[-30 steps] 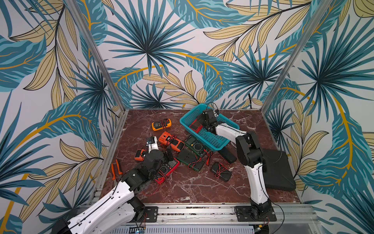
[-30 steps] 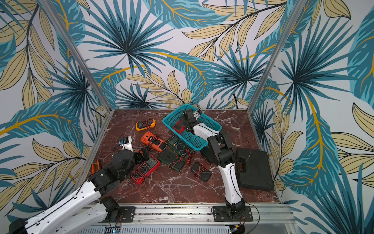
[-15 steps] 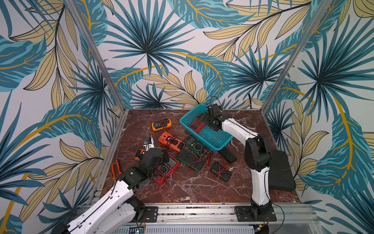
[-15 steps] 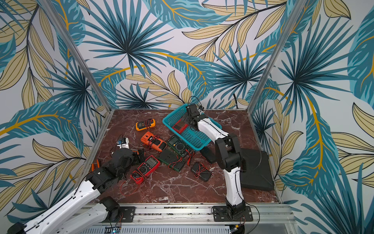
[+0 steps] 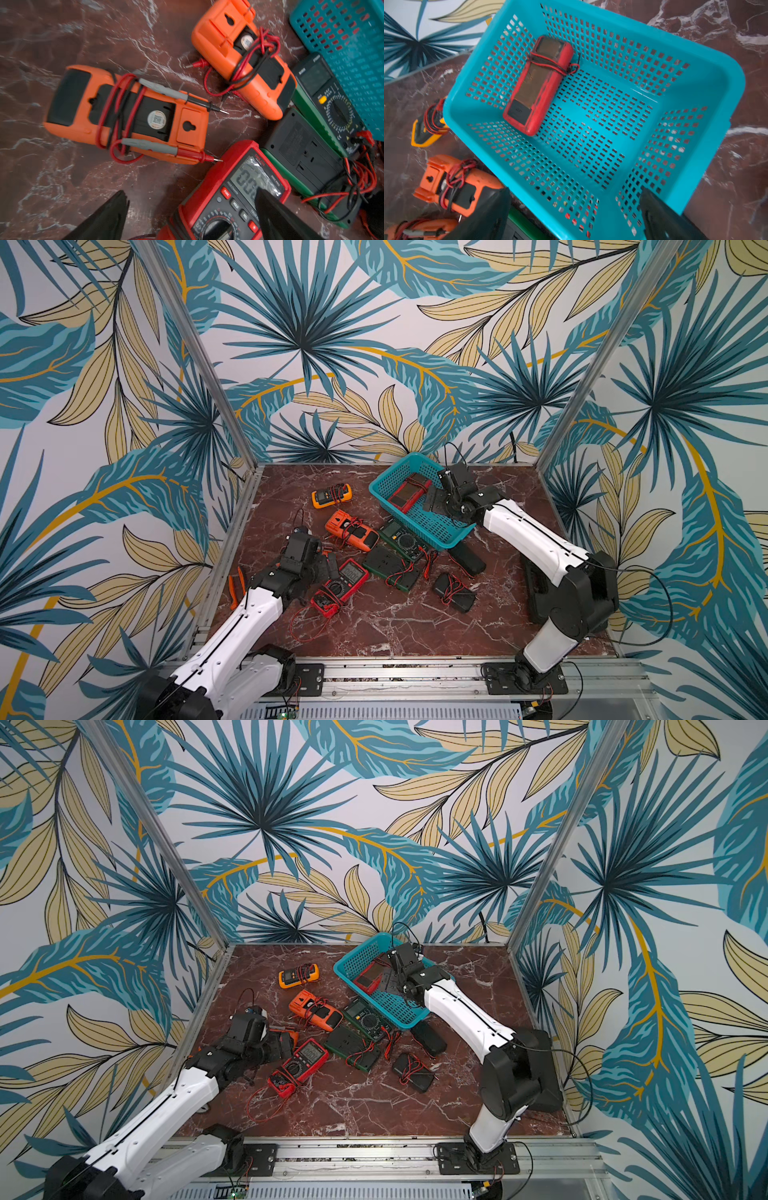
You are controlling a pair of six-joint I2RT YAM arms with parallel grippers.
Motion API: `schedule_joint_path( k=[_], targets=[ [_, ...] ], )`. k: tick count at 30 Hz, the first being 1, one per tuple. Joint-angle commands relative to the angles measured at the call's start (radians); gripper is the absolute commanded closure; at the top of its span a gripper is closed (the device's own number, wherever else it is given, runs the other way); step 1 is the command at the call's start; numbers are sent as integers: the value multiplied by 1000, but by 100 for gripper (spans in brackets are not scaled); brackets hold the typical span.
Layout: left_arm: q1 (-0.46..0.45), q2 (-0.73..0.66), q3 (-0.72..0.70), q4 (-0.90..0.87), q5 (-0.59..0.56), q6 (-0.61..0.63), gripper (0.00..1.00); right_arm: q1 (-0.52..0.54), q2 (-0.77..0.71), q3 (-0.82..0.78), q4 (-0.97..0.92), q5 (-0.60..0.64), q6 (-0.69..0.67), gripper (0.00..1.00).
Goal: Put the multimeter into the basket
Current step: Pick up the multimeter from the center of the board.
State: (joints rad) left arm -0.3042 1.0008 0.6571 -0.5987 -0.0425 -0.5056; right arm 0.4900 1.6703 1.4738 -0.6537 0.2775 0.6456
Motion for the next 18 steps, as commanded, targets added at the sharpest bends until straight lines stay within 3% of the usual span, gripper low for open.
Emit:
schedule_joint_path(
  k=[1, 7, 18],
  targets=[
    [4, 32, 67, 1, 152, 90, 0, 10, -71, -52, -58, 66, -11, 1],
    [1, 135, 153, -132, 245, 160, 0, 10, -154, -116, -50, 89, 34, 1],
    [-90, 273, 302, -325, 149, 152, 0, 10, -245, -160, -47, 141, 14, 1]
  ],
)
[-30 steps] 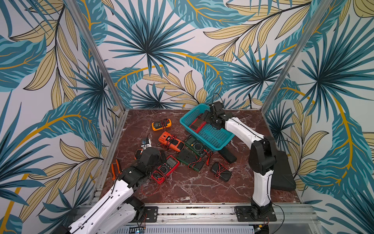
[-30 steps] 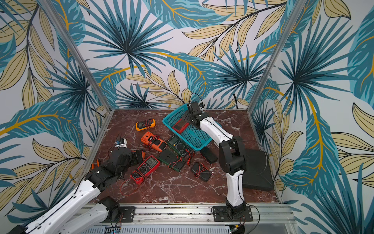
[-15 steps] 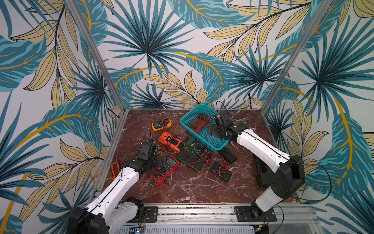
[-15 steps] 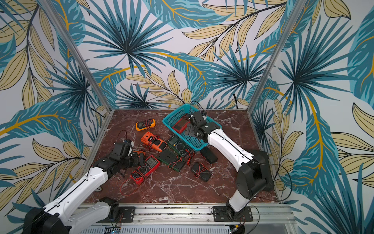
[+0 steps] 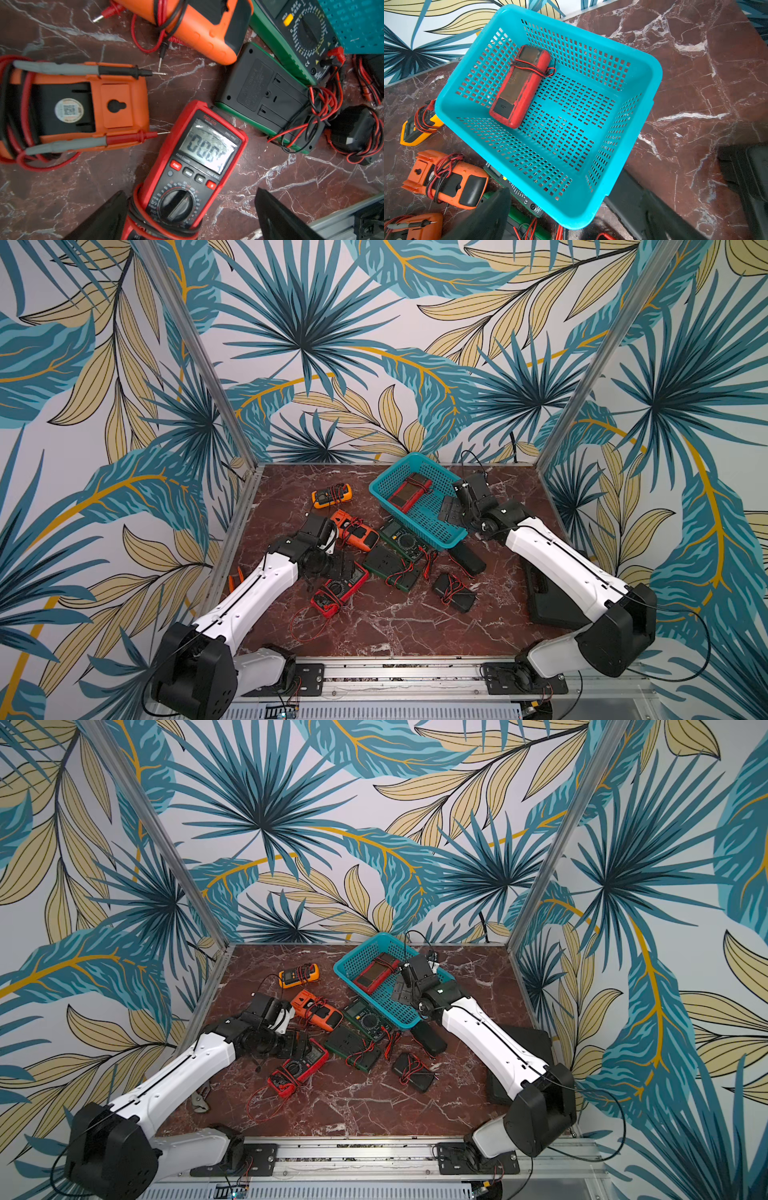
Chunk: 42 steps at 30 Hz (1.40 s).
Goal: Put the multimeter into the basket
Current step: Pick up the multimeter from the center of the board.
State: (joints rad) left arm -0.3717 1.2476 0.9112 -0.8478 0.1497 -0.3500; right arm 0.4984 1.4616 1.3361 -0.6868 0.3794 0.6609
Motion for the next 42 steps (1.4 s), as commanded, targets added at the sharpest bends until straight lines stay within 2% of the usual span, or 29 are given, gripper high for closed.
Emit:
schedule_joint_path(
  k=[1, 8, 17, 32, 42],
  targets=[
    [-27, 42, 52, -86, -60, -13, 0, 3, -46, -27, -14, 43, -5, 0],
    [-38, 111, 69, -113, -90, -31, 0, 2, -100, -50, -9, 74, -30, 1],
    [-67, 174, 70, -93, -51, 2, 0, 2, -136, -67, -3, 111, -36, 1],
    [-91, 293, 129, -142, -138, 19, 0, 2, -138, -62, 12, 118, -52, 1],
    [-142, 299, 166, -174, -74, 64, 0, 2, -136, -69, 12, 118, -63, 0]
  ],
)
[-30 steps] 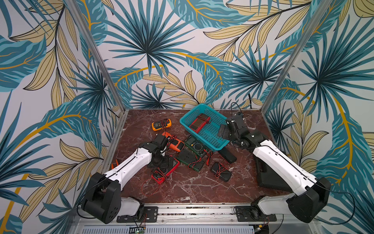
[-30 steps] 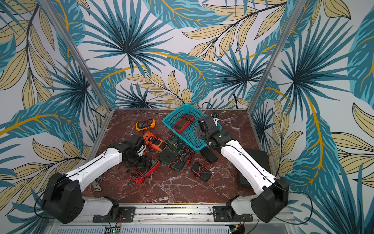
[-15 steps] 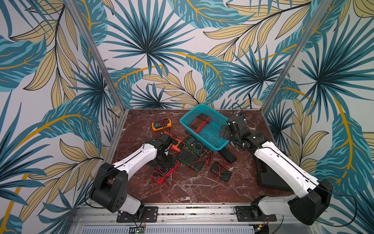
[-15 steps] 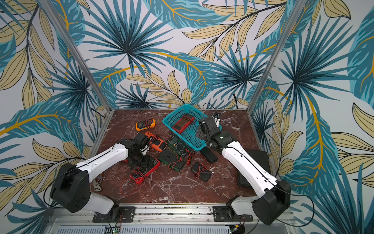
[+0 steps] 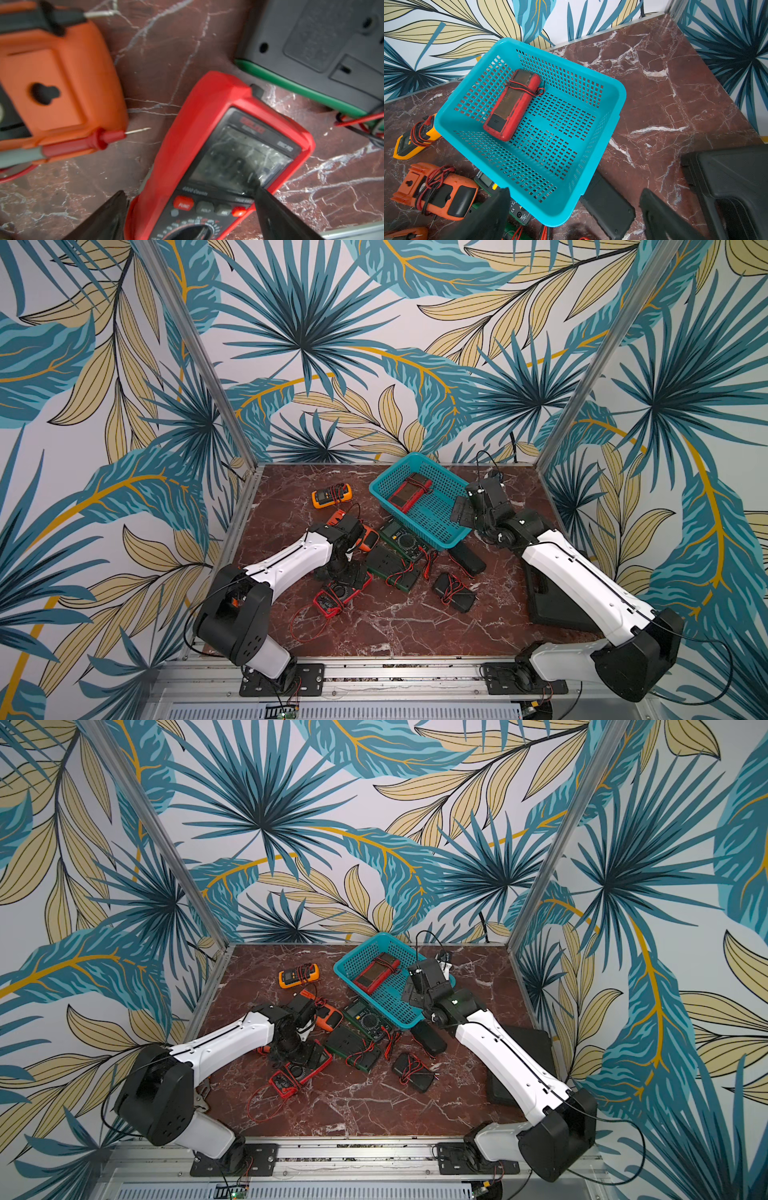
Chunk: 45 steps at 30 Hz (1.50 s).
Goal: Put the multimeter into the basket
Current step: Pick up the multimeter from the center of the board.
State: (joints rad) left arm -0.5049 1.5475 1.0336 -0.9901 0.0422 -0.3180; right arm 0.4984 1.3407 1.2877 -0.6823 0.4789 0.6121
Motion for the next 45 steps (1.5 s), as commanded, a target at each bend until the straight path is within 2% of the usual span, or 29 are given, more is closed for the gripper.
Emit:
schedule_joint_path(
  k=[1, 7, 11, 16, 20, 29, 36, 45],
  targets=[
    [-8, 0, 48, -33, 35, 37, 0, 2, -16, -21, 7, 17, -12, 1],
    [-8, 23, 76, -64, 41, 76, 0, 2, -32, -44, 11, 0, -11, 0],
    [-11, 57, 111, -106, 112, 171, 0, 2, -49, -59, 12, 7, -18, 1],
    [-13, 105, 141, -172, 38, 281, 0, 2, -64, -70, 12, 12, -18, 0],
    [-13, 101, 142, -187, 56, 334, 0, 2, -82, -85, 12, 19, -20, 1],
    [-13, 117, 132, -155, -94, 346, 0, 2, -105, -106, 17, 29, -20, 0],
    [-18, 152, 129, -94, -33, 335, 0, 2, -112, -112, 18, 38, -23, 1],
    [-49, 208, 141, -97, -39, 327, 0, 2, -117, -108, 18, 50, -37, 0]
  ],
)
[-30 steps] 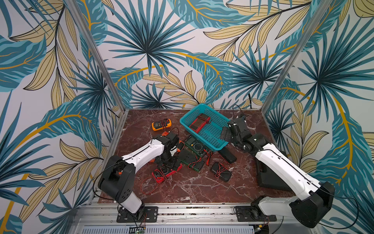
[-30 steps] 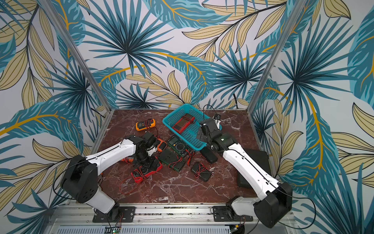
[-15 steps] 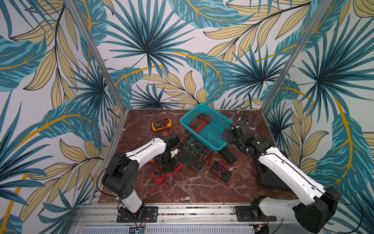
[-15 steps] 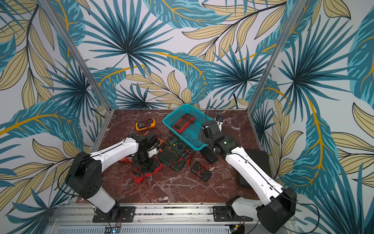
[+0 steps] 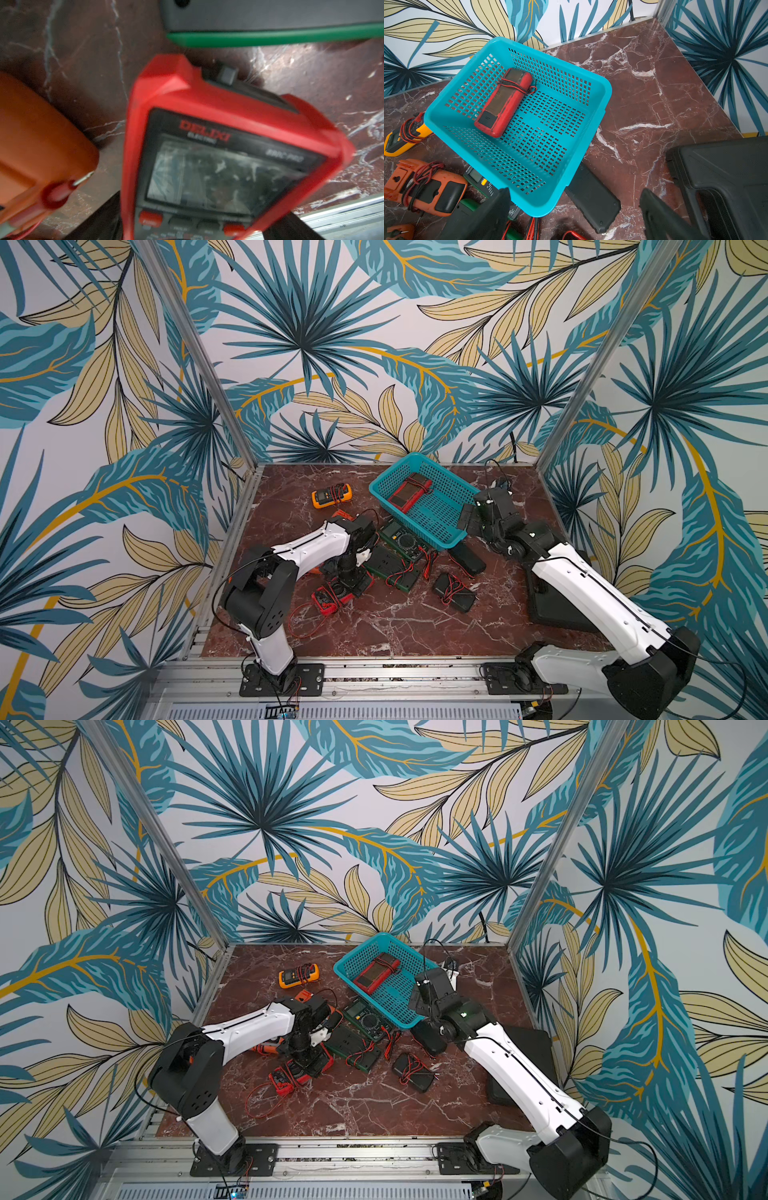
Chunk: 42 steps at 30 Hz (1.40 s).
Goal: Put the multimeter into the basket
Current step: Pick up the multimeter from the center of the board.
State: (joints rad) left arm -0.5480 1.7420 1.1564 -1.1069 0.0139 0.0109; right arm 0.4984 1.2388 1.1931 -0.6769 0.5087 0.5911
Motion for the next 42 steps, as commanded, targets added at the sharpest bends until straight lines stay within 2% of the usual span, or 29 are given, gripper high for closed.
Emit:
schedule_joint_path(
  k=[1, 4, 8, 14, 20, 25, 28, 33, 37, 40, 42],
  targets=[
    [-7, 21, 20, 21, -14, -3, 0, 3, -15, -14, 13, 22, -17, 0],
    [-6, 39, 23, 22, -23, -4, 2, 2, -19, -15, 13, 25, -16, 1],
    [-8, 48, 30, -4, 28, -10, 25, 2, -30, -18, 13, 32, -14, 1],
    [-7, -43, 19, -32, 24, -36, 49, 2, -41, -18, 11, 60, -16, 1],
    [-8, -161, 66, -81, 1, -66, 86, 3, -33, -15, 12, 53, -3, 1],
    [-9, -227, 132, -98, -14, -89, 97, 2, -25, -18, 24, -1, -10, 1],
    [-9, -262, 183, -95, -24, -103, 100, 2, -31, -32, 74, -118, -50, 0],
    [-8, -318, 238, -18, -3, -113, 100, 2, -23, -66, 232, -494, -111, 0],
    [-8, -351, 242, 89, 23, -101, 100, 4, 23, -70, 348, -778, -82, 1],
    [-9, -368, 229, 155, 34, -80, 100, 20, 69, -64, 425, -905, -46, 2],
    [-9, -375, 221, 186, 37, -65, 100, 43, 99, -46, 447, -934, -39, 2]
  ],
)
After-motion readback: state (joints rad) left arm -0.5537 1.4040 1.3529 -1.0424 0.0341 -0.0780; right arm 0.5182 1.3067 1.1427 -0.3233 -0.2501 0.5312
